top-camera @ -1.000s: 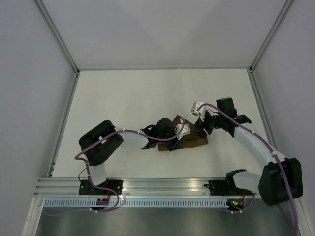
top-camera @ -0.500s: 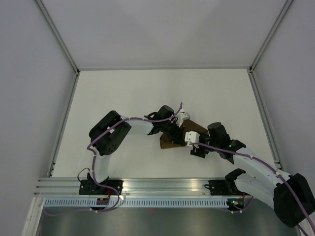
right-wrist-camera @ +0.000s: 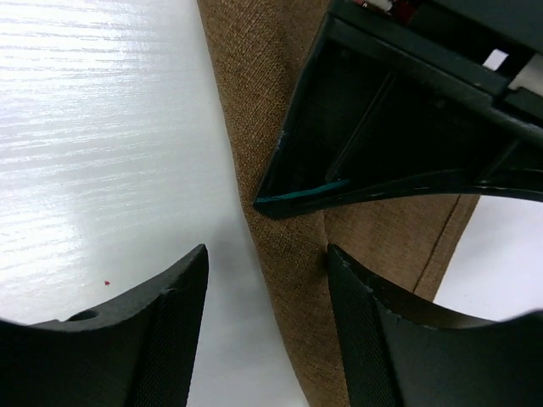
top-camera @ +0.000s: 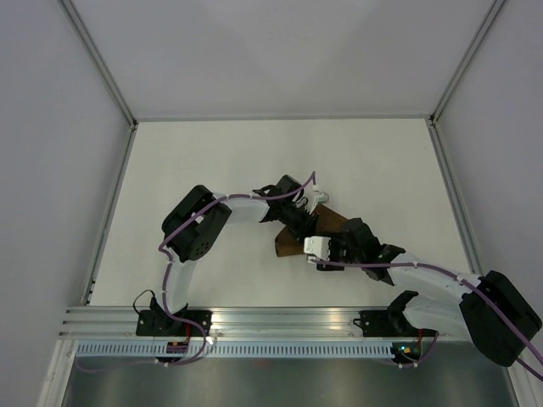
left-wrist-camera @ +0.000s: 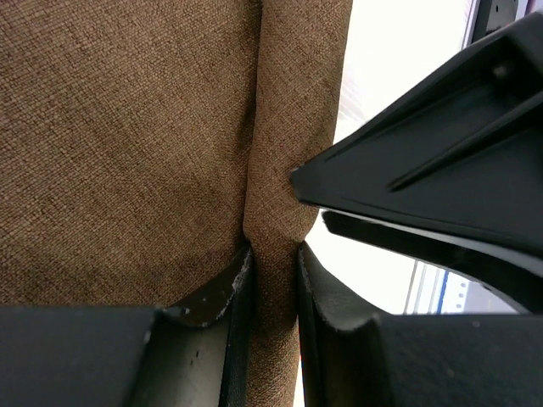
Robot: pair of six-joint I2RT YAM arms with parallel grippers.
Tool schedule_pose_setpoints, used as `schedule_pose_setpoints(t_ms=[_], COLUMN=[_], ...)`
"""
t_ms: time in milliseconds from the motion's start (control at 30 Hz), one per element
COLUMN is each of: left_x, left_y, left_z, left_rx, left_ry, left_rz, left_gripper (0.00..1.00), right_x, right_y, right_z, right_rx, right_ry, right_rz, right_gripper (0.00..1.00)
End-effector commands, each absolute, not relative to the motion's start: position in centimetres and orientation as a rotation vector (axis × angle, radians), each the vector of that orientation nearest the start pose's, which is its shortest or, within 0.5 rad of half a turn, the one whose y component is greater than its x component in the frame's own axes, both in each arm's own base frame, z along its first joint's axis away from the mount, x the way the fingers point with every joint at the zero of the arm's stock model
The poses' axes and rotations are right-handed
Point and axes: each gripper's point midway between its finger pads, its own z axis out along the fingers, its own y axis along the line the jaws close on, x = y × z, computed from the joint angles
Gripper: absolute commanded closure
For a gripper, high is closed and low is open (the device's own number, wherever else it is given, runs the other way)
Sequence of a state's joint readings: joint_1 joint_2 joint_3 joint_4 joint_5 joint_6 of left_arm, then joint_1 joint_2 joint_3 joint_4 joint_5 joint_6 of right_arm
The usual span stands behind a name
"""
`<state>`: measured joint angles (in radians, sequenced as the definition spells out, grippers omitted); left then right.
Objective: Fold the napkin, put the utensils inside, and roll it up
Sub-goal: Roll the napkin with the utensil
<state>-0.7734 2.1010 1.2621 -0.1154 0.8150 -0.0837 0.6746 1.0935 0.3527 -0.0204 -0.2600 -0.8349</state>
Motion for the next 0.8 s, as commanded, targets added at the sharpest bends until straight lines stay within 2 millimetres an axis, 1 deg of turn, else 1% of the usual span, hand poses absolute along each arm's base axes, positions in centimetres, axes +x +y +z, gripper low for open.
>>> schedule_pose_setpoints(t_ms=[0, 100, 267, 300, 367, 400, 467, 533, 567, 600, 700, 733, 767], left_x=[19.6, 19.6, 19.7, 20.1, 20.6, 20.9, 21.7, 22.9, 23.1, 23.5, 25.0, 25.3, 25.7], left_y=[-36.3, -36.5, -36.8, -36.9, -37.0, -37.2, -37.4, -38.2, -38.4, -38.4, -38.3, -38.3, -38.0], left_z=[-2.9, -2.3, -1.4, -1.2, -0.8, 0.0, 0.7, 3.0, 3.7, 5.2, 7.0, 8.6, 9.0], left_rx=[1.154, 1.152, 1.153, 1.148, 1.113, 1.105, 1.056, 1.036, 1.010, 0.996, 0.933, 0.926, 0.908], left_ry=[2.652, 2.643, 2.625, 2.619, 2.624, 2.603, 2.580, 2.477, 2.460, 2.410, 2.321, 2.267, 2.234], left_rz=[-1.252, -1.274, -1.284, -1.267, -1.253, -1.246, -1.225, -1.228, -1.222, -1.215, -1.151, -1.141, -1.117], left_gripper=[0.98, 0.97, 0.94, 0.91, 0.84, 0.79, 0.75, 0.72, 0.71, 0.69, 0.63, 0.62, 0.61], right_x=[22.0, 21.9, 21.5, 21.4, 21.1, 21.0, 20.6, 20.2, 19.9, 19.8, 18.9, 18.7, 18.4], right_y=[19.1, 18.8, 18.4, 18.4, 18.3, 18.2, 18.3, 18.1, 18.2, 18.2, 18.2, 18.1, 18.1], right_z=[3.1, 2.2, 1.3, 1.2, 1.0, 0.9, 0.7, 0.4, 0.4, 0.3, 0.0, -0.1, -0.4], right_rx=[-1.671, -1.689, -1.704, -1.703, -1.709, -1.710, -1.723, -1.739, -1.746, -1.752, -1.779, -1.791, -1.805], right_ry=[1.573, 1.593, 1.624, 1.632, 1.644, 1.652, 1.666, 1.693, 1.693, 1.699, 1.720, 1.735, 1.748], right_rz=[0.173, 0.161, 0.161, 0.169, 0.180, 0.186, 0.207, 0.227, 0.242, 0.250, 0.296, 0.310, 0.323], right_gripper=[0.37, 0.47, 0.58, 0.64, 0.72, 0.78, 0.81, 0.86, 0.87, 0.90, 0.91, 0.91, 0.92])
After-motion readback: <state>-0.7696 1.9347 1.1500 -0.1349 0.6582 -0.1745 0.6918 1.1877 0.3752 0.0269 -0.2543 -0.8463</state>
